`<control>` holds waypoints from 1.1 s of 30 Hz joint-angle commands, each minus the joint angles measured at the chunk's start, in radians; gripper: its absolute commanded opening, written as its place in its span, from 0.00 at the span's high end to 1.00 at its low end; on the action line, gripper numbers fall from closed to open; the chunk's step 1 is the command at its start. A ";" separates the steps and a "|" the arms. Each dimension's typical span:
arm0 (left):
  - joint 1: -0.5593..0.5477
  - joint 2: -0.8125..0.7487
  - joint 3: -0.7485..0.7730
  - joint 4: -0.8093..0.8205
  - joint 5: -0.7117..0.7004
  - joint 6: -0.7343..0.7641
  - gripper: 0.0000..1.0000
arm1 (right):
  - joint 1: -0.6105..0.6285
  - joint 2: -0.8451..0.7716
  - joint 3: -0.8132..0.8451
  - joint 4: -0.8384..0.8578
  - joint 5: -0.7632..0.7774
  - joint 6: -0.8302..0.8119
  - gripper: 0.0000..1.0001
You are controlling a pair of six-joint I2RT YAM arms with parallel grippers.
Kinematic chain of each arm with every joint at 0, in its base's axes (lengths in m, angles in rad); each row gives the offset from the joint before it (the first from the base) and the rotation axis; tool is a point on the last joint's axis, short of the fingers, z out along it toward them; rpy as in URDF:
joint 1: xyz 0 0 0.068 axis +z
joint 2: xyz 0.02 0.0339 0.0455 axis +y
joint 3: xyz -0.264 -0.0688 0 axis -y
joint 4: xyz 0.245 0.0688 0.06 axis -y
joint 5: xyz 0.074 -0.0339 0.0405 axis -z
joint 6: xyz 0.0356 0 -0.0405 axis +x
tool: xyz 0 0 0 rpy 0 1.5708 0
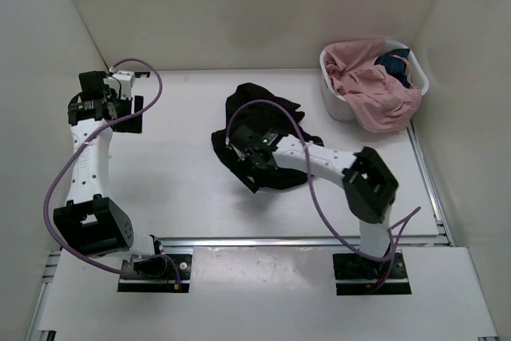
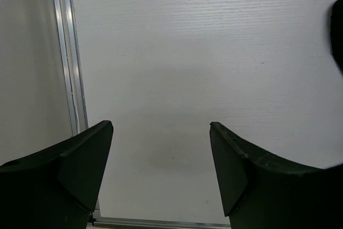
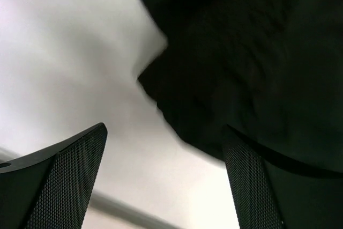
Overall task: Fold and stack the trousers
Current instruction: Flatten the trousers out
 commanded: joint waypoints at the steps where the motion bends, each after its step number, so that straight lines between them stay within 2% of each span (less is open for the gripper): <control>1: -0.004 -0.015 0.010 -0.026 0.019 -0.015 0.16 | -0.012 0.105 0.080 -0.014 0.037 -0.073 0.09; 3: -0.004 -0.015 0.020 -0.026 0.010 -0.015 0.16 | -0.012 0.143 0.080 0.008 0.002 -0.073 0.09; 6: -0.004 -0.015 0.020 -0.026 -0.001 -0.015 0.16 | -0.012 0.212 0.115 -0.004 0.002 -0.041 0.30; 10: -0.004 -0.015 0.011 -0.026 -0.011 -0.015 0.16 | -0.031 0.246 0.204 -0.024 0.002 -0.021 1.00; 11: -0.004 -0.015 0.011 -0.026 -0.011 -0.015 0.16 | -0.031 0.260 0.248 -0.047 -0.018 -0.021 1.00; 13: -0.004 -0.015 0.011 -0.026 -0.011 -0.015 0.16 | -0.031 0.275 0.467 -0.128 -0.088 -0.021 1.00; 14: -0.004 -0.024 0.002 -0.026 -0.011 -0.006 0.16 | -0.031 0.291 0.667 -0.145 -0.178 0.001 1.00; 15: -0.004 -0.024 0.002 -0.026 -0.026 -0.005 0.16 | -0.031 0.291 0.773 -0.146 -0.233 0.020 1.00; 17: -0.004 -0.015 0.002 -0.026 -0.053 -0.005 0.16 | -0.057 0.282 0.923 -0.043 -0.361 0.102 1.00; 18: -0.004 -0.015 0.017 -0.026 -0.094 -0.005 0.16 | -0.094 0.257 0.955 0.042 -0.421 0.243 1.00; 19: -0.004 -0.004 0.036 -0.026 -0.115 -0.005 0.16 | -0.117 0.181 0.934 0.146 -0.489 0.332 1.00; 20: -0.004 -0.004 0.046 -0.026 -0.133 0.004 0.14 | -0.143 0.133 0.889 0.384 -0.489 0.424 1.00; 21: -0.004 -0.004 0.059 -0.017 -0.144 0.013 0.14 | -0.187 0.084 0.830 0.499 -0.489 0.574 1.00; 23: -0.004 0.005 0.089 -0.016 -0.144 0.027 0.13 | -0.203 -0.057 0.677 0.686 -0.427 0.640 1.00; 24: -0.004 0.005 0.099 -0.016 -0.144 0.027 0.13 | -0.215 -0.098 0.641 0.687 -0.311 0.640 1.00; 29: -0.004 0.040 0.166 -0.016 -0.120 0.047 0.13 | -0.234 -0.332 0.381 0.625 0.021 0.670 1.00; 33: -0.016 0.077 0.204 -0.041 -0.032 0.068 0.15 | -0.323 -0.410 0.258 0.312 0.162 0.821 1.00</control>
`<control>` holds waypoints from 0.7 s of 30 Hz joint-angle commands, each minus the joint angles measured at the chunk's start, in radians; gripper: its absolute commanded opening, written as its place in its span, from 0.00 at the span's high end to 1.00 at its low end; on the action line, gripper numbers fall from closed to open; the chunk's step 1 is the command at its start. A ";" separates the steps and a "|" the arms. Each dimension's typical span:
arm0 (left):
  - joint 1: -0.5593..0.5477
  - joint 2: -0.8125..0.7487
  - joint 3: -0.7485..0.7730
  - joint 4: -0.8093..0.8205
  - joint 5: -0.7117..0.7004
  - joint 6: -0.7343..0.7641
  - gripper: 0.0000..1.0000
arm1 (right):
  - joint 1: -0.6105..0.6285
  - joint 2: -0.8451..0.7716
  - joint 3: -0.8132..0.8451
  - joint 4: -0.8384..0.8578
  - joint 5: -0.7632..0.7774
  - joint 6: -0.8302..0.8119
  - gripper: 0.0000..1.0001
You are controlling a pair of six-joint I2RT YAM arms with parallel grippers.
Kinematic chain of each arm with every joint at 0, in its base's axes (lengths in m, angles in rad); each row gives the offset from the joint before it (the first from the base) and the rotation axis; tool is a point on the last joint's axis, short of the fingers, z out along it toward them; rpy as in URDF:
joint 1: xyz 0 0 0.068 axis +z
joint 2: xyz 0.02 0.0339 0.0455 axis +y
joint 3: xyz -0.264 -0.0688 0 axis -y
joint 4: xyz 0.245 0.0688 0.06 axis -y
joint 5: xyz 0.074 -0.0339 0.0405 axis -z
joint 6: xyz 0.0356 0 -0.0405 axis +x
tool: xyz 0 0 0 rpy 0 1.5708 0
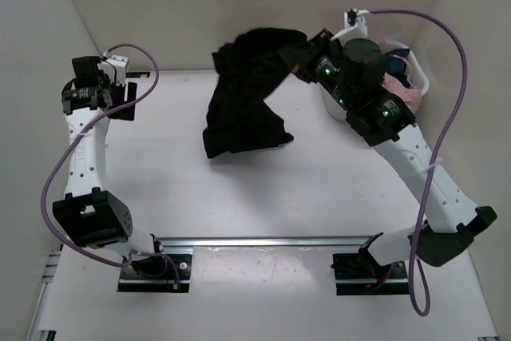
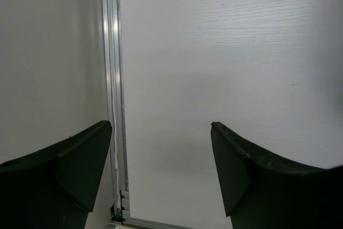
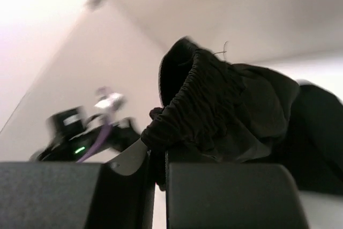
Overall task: Fold and stack the trousers
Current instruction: Flatten the trousers out
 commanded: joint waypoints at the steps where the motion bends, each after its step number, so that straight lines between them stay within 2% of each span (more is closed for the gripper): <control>1: -0.015 0.026 0.045 -0.029 0.096 0.039 0.15 | -0.078 -0.034 -0.157 -0.232 0.222 0.181 1.00; 2: -0.029 0.026 0.036 -0.029 0.140 0.068 0.17 | -0.095 -0.065 -0.215 -0.245 0.231 0.238 1.00; 3: -0.067 0.037 0.005 -0.048 0.157 0.090 0.21 | -0.130 -0.099 -0.350 -0.245 0.243 0.263 1.00; 5: -0.139 0.049 -0.046 -0.083 0.157 0.124 0.25 | -0.172 -0.202 -0.472 -0.277 0.280 0.326 1.00; 6: -0.230 0.061 -0.119 -0.083 0.147 0.134 0.27 | -0.213 -0.266 -0.571 -0.288 0.320 0.355 1.00; 7: -0.280 0.072 -0.160 -0.083 0.133 0.134 0.30 | -0.227 -0.295 -0.611 -0.326 0.350 0.366 1.00; 8: -0.331 0.072 -0.203 -0.068 0.122 0.134 0.30 | -0.238 -0.321 -0.647 -0.341 0.375 0.366 1.00; 9: -0.428 0.083 -0.286 -0.055 0.095 0.134 0.30 | -0.247 -0.367 -0.708 -0.351 0.395 0.357 1.00; 11: -0.519 0.083 -0.366 -0.013 0.056 0.134 0.30 | -0.259 -0.395 -0.750 -0.383 0.411 0.357 1.00; 12: -0.588 0.083 -0.401 0.047 0.027 0.165 0.28 | -0.259 -0.406 -0.765 -0.393 0.411 0.344 1.00; 14: -0.633 0.071 -0.486 0.112 0.002 0.188 0.22 | -0.259 -0.406 -0.796 -0.410 0.382 0.344 1.00; 15: -0.647 0.071 -0.504 0.170 -0.007 0.197 0.22 | -0.259 -0.406 -0.805 -0.410 0.371 0.344 1.00; 18: -0.687 0.071 -0.517 0.222 0.022 0.197 0.13 | -0.259 -0.415 -0.831 -0.423 0.360 0.355 1.00; 21: -0.745 0.089 -0.505 0.287 0.071 0.188 0.10 | -0.259 -0.426 -0.856 -0.423 0.371 0.376 1.00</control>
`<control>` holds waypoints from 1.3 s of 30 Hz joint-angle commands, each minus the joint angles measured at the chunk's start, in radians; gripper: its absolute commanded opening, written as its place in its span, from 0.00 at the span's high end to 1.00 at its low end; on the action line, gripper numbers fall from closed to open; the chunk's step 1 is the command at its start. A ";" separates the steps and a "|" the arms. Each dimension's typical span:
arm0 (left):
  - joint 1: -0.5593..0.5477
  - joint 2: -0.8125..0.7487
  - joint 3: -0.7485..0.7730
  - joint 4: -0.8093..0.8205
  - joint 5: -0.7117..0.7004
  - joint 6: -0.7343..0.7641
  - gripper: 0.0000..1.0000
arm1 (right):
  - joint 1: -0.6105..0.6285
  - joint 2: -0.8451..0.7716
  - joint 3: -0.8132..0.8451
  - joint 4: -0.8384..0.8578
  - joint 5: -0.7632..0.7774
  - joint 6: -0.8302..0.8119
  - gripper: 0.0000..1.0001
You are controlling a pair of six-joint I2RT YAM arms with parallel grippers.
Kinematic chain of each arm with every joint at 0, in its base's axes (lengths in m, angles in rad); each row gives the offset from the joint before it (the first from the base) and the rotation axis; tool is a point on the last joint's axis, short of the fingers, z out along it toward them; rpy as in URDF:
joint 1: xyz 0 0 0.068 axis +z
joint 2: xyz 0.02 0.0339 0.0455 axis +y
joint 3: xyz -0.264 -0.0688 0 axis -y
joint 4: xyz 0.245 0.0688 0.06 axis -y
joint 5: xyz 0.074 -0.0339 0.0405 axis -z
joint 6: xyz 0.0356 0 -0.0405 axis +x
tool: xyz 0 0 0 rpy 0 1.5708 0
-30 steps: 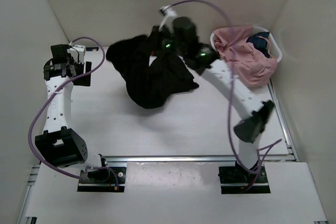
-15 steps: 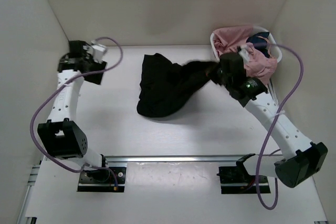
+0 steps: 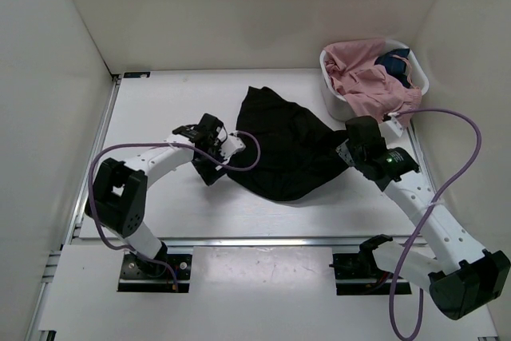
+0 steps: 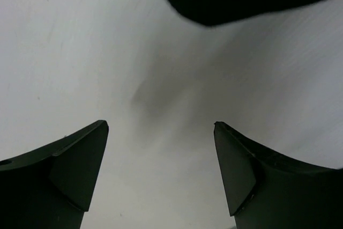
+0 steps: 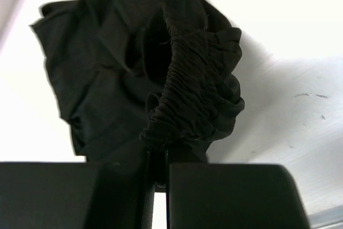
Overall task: Fold and stack the trousers
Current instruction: Flatten the trousers out
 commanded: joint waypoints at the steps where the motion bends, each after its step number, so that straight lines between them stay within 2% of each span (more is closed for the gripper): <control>1: -0.072 -0.030 0.028 0.150 0.056 0.001 0.08 | 0.000 -0.024 -0.027 0.005 0.051 0.044 1.00; 4: -0.104 0.021 0.077 0.192 0.090 -0.020 0.06 | 0.000 -0.024 -0.028 -0.020 0.051 0.044 1.00; 8: -0.179 0.162 0.141 0.227 0.100 -0.042 0.05 | 0.000 -0.035 -0.028 -0.040 0.074 0.044 1.00; 10: -0.189 0.208 0.160 0.227 0.100 -0.042 0.11 | -0.010 -0.035 -0.028 -0.049 0.086 0.044 1.00; 12: -0.202 0.289 0.197 0.227 0.052 -0.077 0.26 | -0.010 -0.045 -0.028 -0.058 0.097 0.053 1.00; 13: -0.202 0.314 0.206 0.227 0.028 -0.089 0.52 | -0.010 -0.058 -0.028 -0.069 0.112 0.053 1.00; 15: -0.174 0.345 0.229 0.227 -0.035 -0.111 0.86 | -0.010 -0.058 -0.018 -0.069 0.131 0.018 1.00; 18: -0.079 0.325 0.250 0.207 -0.087 -0.122 0.86 | -0.020 -0.021 0.041 0.002 0.102 -0.107 1.00; 21: 0.013 0.231 0.307 0.196 -0.190 -0.093 0.86 | -0.020 0.100 0.159 0.060 0.048 -0.264 1.00; 24: 0.202 0.106 0.417 0.166 -0.253 -0.021 0.86 | -0.020 0.243 0.454 0.095 -0.036 -0.384 1.00; 25: 0.233 0.058 0.498 0.149 -0.267 -0.002 0.86 | -0.020 0.304 0.518 0.095 -0.047 -0.401 1.00; 29: 0.291 -0.040 0.643 0.075 -0.333 0.114 0.86 | -0.033 0.393 0.727 0.127 -0.153 -0.419 1.00; 32: 0.291 -0.112 0.661 0.075 -0.390 0.190 0.86 | -0.033 0.407 0.743 0.160 -0.242 -0.364 1.00; 34: 0.291 -0.123 0.672 0.066 -0.435 0.225 0.86 | -0.033 0.407 0.695 0.169 -0.314 -0.329 1.00; 39: 0.264 -0.157 0.605 0.026 -0.427 0.254 0.86 | -0.063 0.334 0.557 0.155 -0.285 -0.295 1.00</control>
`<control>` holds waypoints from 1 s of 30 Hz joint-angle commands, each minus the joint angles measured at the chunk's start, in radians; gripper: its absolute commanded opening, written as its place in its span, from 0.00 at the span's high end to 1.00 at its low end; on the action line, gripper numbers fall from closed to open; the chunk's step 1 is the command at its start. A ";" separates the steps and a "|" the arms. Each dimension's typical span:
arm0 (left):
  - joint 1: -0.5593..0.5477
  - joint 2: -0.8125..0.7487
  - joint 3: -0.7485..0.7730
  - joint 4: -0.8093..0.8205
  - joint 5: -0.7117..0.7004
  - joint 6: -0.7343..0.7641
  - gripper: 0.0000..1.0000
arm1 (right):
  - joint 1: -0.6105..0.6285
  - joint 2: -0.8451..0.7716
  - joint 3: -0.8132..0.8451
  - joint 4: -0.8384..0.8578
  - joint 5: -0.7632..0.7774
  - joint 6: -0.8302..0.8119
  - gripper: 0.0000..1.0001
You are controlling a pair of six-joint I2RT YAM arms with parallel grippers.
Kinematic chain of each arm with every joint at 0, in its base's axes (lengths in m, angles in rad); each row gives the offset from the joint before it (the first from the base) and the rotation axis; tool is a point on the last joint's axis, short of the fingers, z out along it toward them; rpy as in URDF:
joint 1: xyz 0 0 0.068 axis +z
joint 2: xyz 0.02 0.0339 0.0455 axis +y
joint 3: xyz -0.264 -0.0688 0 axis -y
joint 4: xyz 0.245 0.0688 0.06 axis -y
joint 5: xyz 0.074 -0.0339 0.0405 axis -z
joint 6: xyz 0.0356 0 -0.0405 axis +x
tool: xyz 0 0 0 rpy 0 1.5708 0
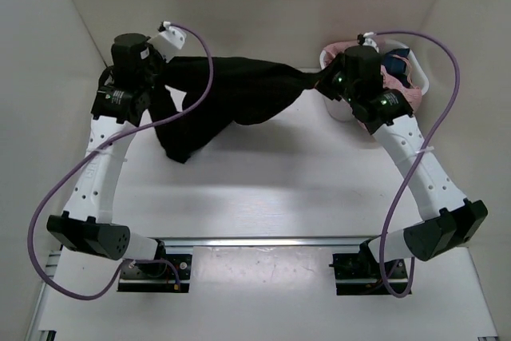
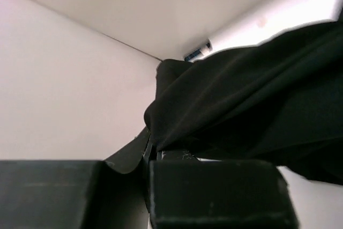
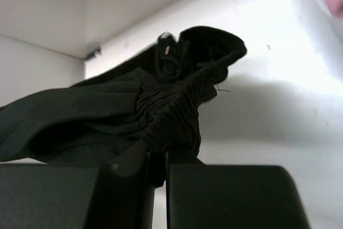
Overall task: Fold and stack the trousers
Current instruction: Flatten the trousers out
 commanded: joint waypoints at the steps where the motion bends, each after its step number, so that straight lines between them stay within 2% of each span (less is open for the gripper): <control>1: -0.026 0.043 -0.090 -0.116 -0.062 0.063 0.86 | -0.052 -0.087 -0.103 -0.021 0.030 0.011 1.00; 3: -0.083 0.043 -0.128 -0.194 0.052 0.011 0.75 | -0.098 -0.147 -0.190 -0.045 0.068 0.035 1.00; 4: -0.097 0.043 -0.139 -0.226 0.115 -0.015 0.67 | -0.118 -0.164 -0.215 -0.059 0.079 0.035 1.00; 5: -0.108 0.057 -0.153 -0.256 0.257 -0.066 0.55 | -0.162 -0.181 -0.236 -0.078 0.092 0.049 1.00; 6: -0.123 0.084 -0.178 -0.288 0.316 -0.086 0.39 | -0.187 -0.208 -0.273 -0.098 0.101 0.058 1.00; 7: -0.123 0.100 -0.187 -0.340 0.353 -0.103 0.36 | -0.215 -0.222 -0.292 -0.136 0.101 0.058 1.00; 8: -0.123 0.115 -0.196 -0.356 0.364 -0.145 0.36 | -0.268 -0.247 -0.309 -0.153 0.101 0.058 1.00; 11: -0.099 0.128 -0.253 -0.366 0.272 -0.184 0.36 | -0.382 -0.279 -0.367 -0.202 0.066 0.058 1.00; 14: 0.030 0.094 -0.348 -0.336 0.249 -0.174 0.36 | -0.451 -0.330 -0.439 -0.214 0.006 0.025 1.00; 16: 0.087 0.094 -0.426 -0.311 0.249 -0.174 0.36 | -0.460 -0.330 -0.473 -0.205 -0.009 0.025 1.00; 19: 0.098 0.160 -0.495 -0.270 0.238 -0.196 0.36 | -0.460 -0.330 -0.504 -0.181 -0.056 0.034 1.00; 23: 0.098 0.218 -0.527 -0.195 0.343 -0.230 0.36 | -0.460 -0.330 -0.517 -0.171 -0.068 0.034 1.00; 28: 0.098 0.339 -0.457 -0.162 0.445 -0.302 0.33 | -0.460 -0.330 -0.508 -0.193 -0.050 0.002 1.00; 30: 0.098 0.382 -0.437 -0.144 0.429 -0.319 0.32 | -0.460 -0.330 -0.499 -0.193 -0.049 0.002 1.00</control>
